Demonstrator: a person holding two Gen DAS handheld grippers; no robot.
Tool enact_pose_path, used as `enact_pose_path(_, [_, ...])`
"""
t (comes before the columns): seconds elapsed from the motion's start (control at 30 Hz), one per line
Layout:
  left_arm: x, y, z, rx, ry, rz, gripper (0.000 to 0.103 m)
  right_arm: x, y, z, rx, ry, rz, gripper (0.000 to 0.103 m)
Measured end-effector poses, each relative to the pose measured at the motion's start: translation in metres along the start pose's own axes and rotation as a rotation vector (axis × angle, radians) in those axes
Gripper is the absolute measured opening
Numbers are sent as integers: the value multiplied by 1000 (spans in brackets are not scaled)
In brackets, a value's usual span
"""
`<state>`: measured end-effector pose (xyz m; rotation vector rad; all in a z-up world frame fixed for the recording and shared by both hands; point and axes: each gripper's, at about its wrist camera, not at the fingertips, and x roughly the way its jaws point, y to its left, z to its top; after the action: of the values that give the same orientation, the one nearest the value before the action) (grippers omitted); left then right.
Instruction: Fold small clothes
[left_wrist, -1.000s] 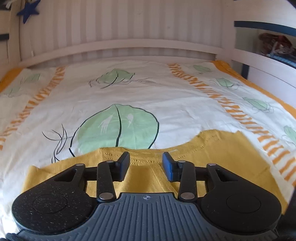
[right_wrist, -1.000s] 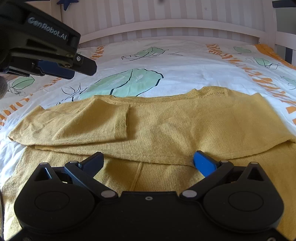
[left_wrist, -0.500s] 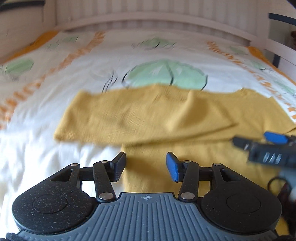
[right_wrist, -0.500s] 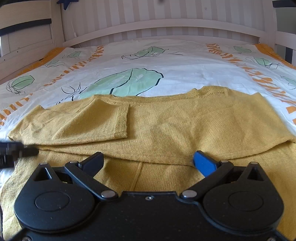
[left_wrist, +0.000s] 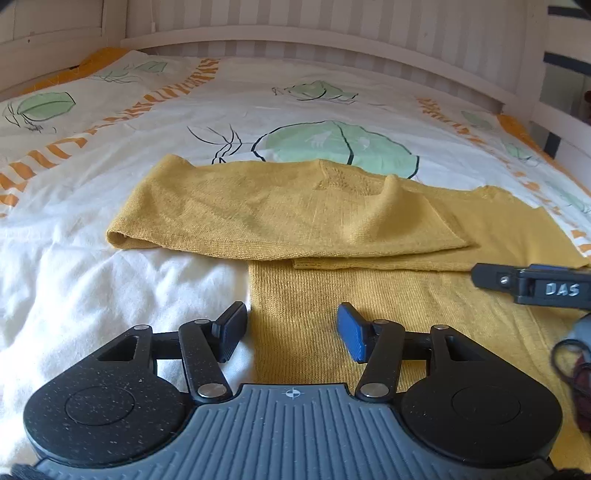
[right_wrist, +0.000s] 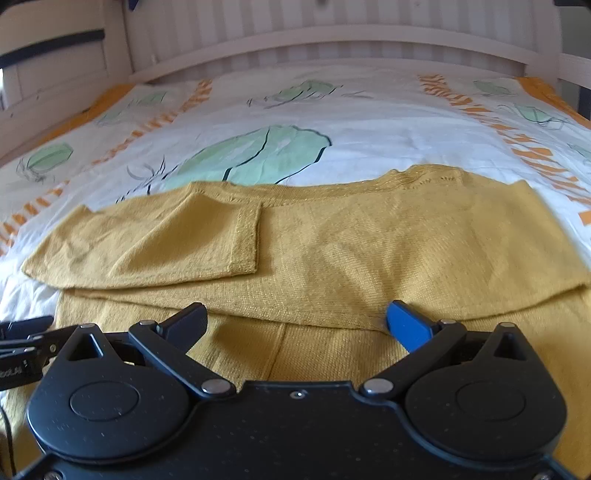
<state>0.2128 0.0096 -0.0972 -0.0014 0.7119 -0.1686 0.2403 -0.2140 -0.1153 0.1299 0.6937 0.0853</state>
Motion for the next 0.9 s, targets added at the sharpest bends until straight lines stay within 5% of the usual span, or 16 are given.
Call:
enact_pose_path(0.27, [2, -1, 5, -44, 30, 9, 58, -28, 3, 40, -2, -49, 140, 100])
enact_pose_path(0.4, [2, 0, 5, -57, 34, 4, 61, 3, -2, 65, 83, 49, 247, 70])
enact_pose_path(0.77, [4, -2, 6, -63, 37, 8, 65, 55, -4, 69, 171, 188, 226, 67])
enact_pose_path(0.87, [3, -2, 6, -63, 37, 8, 66, 58, -3, 67, 169, 199, 225, 51])
enact_pose_path(0.9, [3, -2, 6, -62, 37, 8, 66, 59, -3, 68, 167, 204, 229, 37])
